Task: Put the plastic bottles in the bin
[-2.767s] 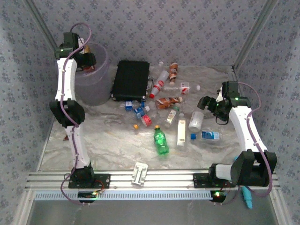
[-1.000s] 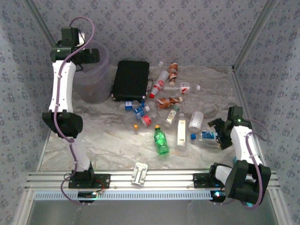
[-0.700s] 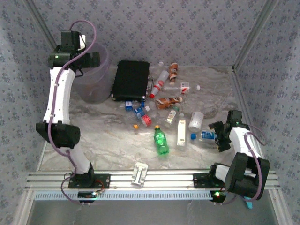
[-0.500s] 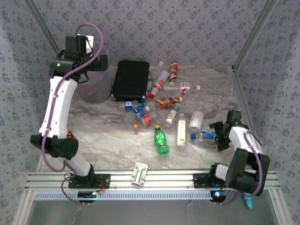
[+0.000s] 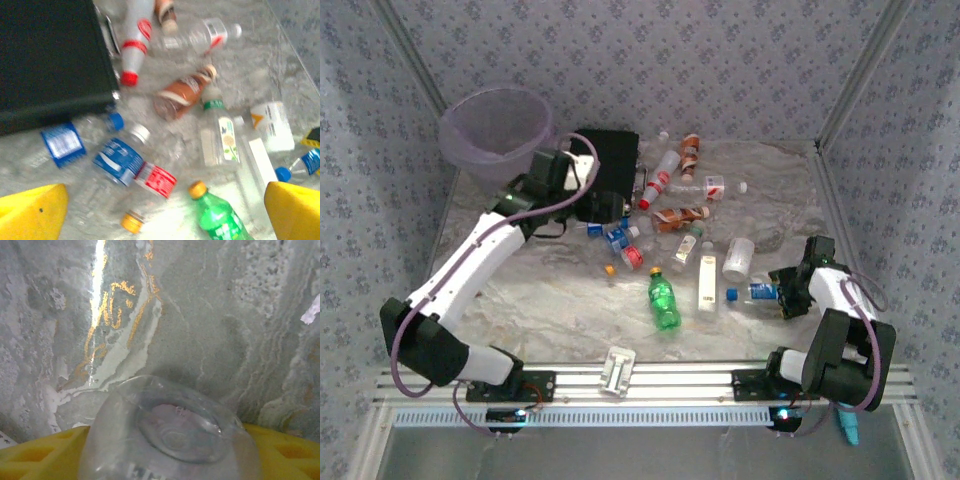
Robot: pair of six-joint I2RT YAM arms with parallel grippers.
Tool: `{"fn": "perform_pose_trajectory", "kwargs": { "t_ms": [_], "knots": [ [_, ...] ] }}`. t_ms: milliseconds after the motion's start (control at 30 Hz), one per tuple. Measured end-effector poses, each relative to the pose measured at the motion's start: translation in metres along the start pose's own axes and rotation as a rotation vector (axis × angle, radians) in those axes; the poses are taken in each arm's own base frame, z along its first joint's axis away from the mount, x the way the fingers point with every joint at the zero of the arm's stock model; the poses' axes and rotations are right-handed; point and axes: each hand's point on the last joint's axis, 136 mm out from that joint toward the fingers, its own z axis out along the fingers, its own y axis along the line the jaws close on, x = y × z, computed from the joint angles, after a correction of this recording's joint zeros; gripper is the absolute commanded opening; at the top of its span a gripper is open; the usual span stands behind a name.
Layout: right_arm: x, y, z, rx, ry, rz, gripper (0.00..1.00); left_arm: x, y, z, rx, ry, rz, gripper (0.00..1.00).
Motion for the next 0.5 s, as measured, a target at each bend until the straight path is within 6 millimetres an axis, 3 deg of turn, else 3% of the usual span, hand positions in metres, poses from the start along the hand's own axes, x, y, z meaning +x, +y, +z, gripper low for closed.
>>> {"fn": "perform_pose_trajectory", "kwargs": {
  "t_ms": [100,267,433,500],
  "knots": [
    [-0.002,0.01,-0.003,-0.026,0.002,-0.013,0.65,0.003,-0.011,0.008,0.04,-0.005,-0.02,1.0],
    [-0.012,0.039,-0.021,-0.109,-0.02,-0.06,0.6,-0.013,-0.027,0.011,0.117,-0.06,-0.046,1.0],
    [-0.011,0.074,-0.049,-0.222,-0.044,-0.177,0.61,-0.02,-0.051,0.028,0.258,-0.055,-0.09,1.0],
    [-0.005,0.097,-0.067,-0.267,-0.055,-0.282,0.61,-0.02,-0.059,0.036,0.309,-0.041,-0.094,1.0]
  ]
}}
